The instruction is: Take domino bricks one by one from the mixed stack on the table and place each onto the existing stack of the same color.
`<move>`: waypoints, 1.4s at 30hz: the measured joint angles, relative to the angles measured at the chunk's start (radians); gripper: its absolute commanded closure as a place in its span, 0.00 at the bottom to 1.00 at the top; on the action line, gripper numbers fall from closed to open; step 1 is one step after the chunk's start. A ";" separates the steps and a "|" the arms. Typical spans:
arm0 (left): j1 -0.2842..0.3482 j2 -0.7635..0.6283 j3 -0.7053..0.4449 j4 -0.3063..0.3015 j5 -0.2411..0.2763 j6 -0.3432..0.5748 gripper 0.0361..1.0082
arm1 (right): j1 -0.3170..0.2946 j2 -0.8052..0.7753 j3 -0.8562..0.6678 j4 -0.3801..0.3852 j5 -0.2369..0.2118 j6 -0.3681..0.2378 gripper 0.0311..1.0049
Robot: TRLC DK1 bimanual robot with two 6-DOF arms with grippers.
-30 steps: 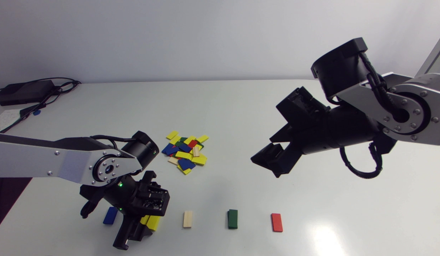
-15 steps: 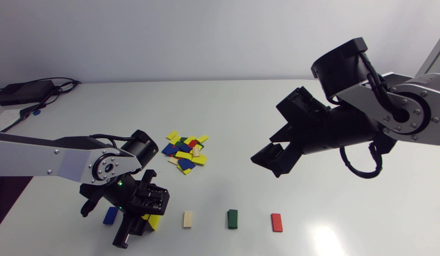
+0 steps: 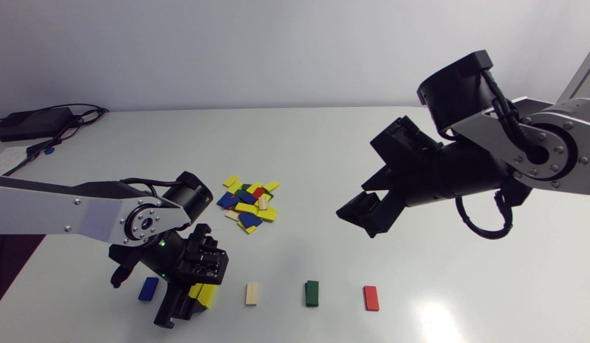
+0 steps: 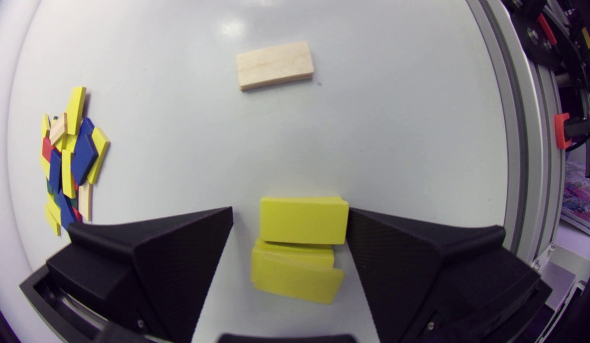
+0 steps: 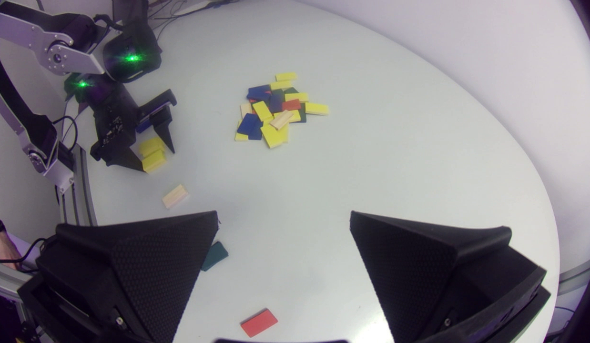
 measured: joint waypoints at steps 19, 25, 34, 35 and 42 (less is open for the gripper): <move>0.071 -0.006 0.002 -0.053 -0.003 0.055 0.02 | 0.005 0.000 0.000 0.000 0.000 0.000 0.04; 0.114 -0.008 0.002 -0.056 -0.005 0.089 0.02 | 0.010 0.000 0.000 0.000 0.000 0.000 0.04; 0.129 -0.006 0.002 -0.056 -0.006 0.109 0.02 | 0.013 0.000 0.000 0.000 0.000 0.000 0.04; 0.129 -0.006 0.002 -0.056 -0.006 0.109 0.02 | 0.013 0.000 0.000 0.000 0.000 0.000 0.04; 0.121 0.000 0.010 -0.057 -0.006 0.109 0.09 | 0.013 0.002 0.000 0.000 0.000 0.000 0.04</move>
